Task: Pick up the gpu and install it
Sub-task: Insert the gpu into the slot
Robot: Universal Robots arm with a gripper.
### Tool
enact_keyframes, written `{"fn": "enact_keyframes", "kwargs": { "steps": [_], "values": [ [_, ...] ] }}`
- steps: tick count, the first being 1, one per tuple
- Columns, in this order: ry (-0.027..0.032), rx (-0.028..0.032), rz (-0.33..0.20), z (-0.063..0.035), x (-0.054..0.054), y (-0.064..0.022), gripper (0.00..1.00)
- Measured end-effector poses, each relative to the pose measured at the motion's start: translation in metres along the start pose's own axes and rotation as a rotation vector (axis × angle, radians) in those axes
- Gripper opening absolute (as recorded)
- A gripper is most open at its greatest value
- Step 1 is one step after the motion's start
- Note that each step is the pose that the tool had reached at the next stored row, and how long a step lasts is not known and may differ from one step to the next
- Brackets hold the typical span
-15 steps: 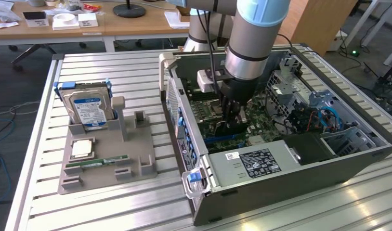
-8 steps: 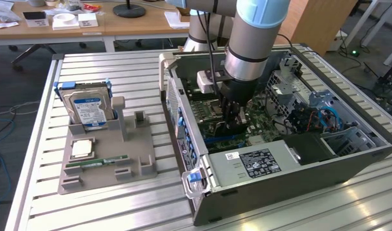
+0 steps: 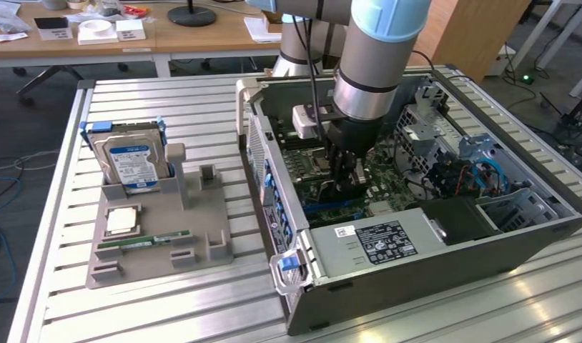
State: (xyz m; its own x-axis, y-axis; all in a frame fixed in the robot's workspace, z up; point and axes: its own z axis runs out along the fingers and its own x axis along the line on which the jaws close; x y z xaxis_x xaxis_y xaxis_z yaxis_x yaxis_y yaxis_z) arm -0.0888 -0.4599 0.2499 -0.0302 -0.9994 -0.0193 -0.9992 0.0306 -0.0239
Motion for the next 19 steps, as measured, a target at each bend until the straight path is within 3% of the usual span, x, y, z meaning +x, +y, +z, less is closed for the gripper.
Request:
{"fn": "enact_keyframes", "kwargs": {
  "steps": [19],
  "values": [
    [-0.0009,0.0000,-0.001,0.0031,0.0001,0.0001,0.26]
  ]
}}
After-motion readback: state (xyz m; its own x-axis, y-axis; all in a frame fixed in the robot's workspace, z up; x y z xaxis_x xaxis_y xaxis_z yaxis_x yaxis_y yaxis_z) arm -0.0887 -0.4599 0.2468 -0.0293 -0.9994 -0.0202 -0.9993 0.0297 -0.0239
